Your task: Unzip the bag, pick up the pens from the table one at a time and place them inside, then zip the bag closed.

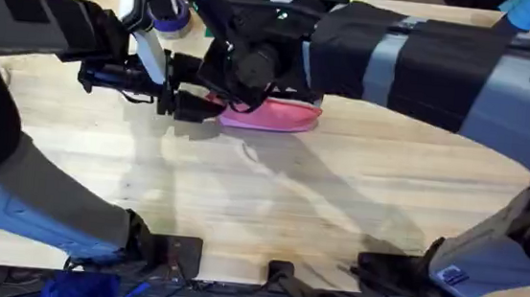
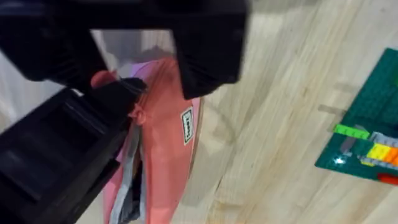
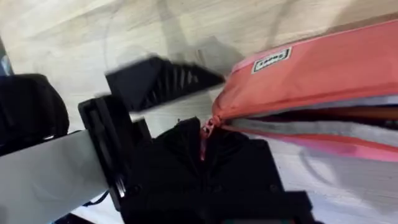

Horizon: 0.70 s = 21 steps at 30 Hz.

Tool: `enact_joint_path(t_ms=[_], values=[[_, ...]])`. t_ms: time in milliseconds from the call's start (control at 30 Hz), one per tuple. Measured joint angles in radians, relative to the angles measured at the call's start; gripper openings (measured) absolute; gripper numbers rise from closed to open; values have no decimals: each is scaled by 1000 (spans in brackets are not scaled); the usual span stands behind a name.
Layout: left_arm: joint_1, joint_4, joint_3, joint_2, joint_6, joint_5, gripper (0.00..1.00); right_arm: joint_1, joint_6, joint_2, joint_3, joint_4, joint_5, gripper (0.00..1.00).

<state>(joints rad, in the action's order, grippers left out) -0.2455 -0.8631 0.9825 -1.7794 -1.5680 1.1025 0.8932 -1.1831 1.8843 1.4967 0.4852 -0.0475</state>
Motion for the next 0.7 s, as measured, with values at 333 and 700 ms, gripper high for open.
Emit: enact_joint_path(t_ms=[333, 700], values=[[0, 0, 0, 0, 5, -5, 46, -3, -3, 0, 0, -7, 4, 32], [5, 5, 0, 0, 5, 5, 45, -46, 88, -9, 0, 11, 51, 32]])
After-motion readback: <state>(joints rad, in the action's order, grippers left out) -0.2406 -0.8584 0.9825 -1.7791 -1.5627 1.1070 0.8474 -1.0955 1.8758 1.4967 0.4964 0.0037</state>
